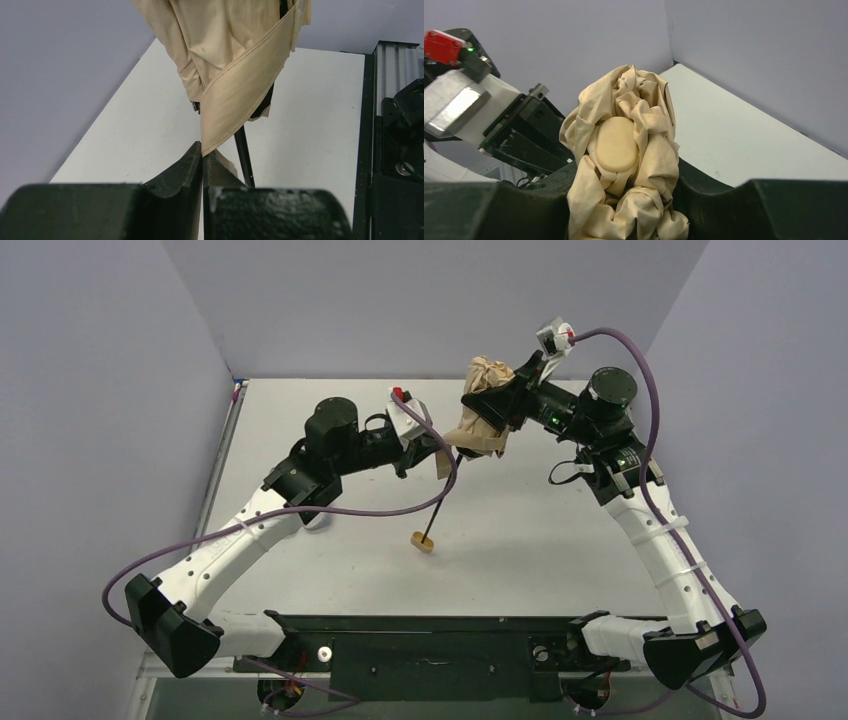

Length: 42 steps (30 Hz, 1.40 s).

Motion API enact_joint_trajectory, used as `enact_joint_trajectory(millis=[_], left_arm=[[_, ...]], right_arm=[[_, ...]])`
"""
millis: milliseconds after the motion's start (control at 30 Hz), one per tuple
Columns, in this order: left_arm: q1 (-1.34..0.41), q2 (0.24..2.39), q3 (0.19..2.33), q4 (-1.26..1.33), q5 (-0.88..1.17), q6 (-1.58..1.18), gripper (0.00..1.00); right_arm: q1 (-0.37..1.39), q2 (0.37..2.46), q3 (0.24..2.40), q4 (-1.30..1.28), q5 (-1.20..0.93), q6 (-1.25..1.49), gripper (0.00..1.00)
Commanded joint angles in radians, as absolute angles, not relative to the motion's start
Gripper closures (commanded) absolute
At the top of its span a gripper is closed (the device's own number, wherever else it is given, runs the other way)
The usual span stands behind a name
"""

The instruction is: Open the umbrella

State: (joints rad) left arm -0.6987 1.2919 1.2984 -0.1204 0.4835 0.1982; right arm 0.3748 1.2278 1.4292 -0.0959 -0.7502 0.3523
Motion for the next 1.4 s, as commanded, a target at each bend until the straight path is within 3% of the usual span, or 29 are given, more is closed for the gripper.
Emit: enact_joint_trajectory(millis=[0, 133, 200, 267, 333, 367, 400, 467, 600, 767, 1033, 1267, 1367], left_arm=[[-0.722, 1.21, 1.302, -0.104, 0.49, 0.26, 1.0], [-0.846, 1.225, 1.338, -0.217, 0.561, 0.372, 1.0], [-0.875, 1.247, 1.355, -0.24, 0.573, 0.351, 0.9], [-0.86, 1.269, 1.392, -0.28, 0.602, 0.363, 0.76], [-0.848, 1.287, 1.444, -0.337, 0.611, 0.362, 0.43], [-0.842, 1.289, 1.456, -0.345, 0.612, 0.346, 0.37], [-0.825, 1.286, 1.466, -0.335, 0.603, 0.287, 0.24], [-0.788, 1.267, 1.443, -0.266, 0.54, 0.168, 0.11], [-0.704, 1.223, 1.359, -0.141, 0.384, 0.065, 0.05], [-0.681, 1.249, 1.343, -0.103, 0.285, 0.09, 0.13], [-0.681, 1.307, 1.365, -0.101, 0.395, 0.147, 0.5], [-0.726, 1.35, 1.378, -0.063, 0.391, 0.162, 0.68], [-0.738, 1.361, 1.385, -0.037, 0.358, 0.133, 0.97]], right_arm=[[0.379, 1.171, 1.418, -0.039, -0.611, 0.31, 1.0], [0.376, 1.203, 1.429, 0.036, -0.484, 0.351, 1.0], [0.374, 1.222, 1.448, 0.065, -0.447, 0.385, 1.0], [0.367, 1.235, 1.463, 0.092, -0.419, 0.412, 1.0], [0.352, 1.236, 1.461, 0.135, -0.416, 0.457, 1.0], [0.347, 1.234, 1.458, 0.169, -0.42, 0.496, 1.0], [0.337, 1.235, 1.45, 0.184, -0.423, 0.518, 1.0], [0.328, 1.228, 1.44, 0.226, -0.431, 0.572, 1.0], [0.325, 1.235, 1.455, 0.237, -0.503, 0.608, 1.0], [0.328, 1.249, 1.462, 0.244, -0.605, 0.651, 1.0], [0.334, 1.242, 1.466, 0.276, -0.706, 0.688, 1.0], [0.368, 1.247, 1.493, 0.246, -0.762, 0.629, 1.0], [0.372, 1.25, 1.498, 0.234, -0.763, 0.608, 1.0]])
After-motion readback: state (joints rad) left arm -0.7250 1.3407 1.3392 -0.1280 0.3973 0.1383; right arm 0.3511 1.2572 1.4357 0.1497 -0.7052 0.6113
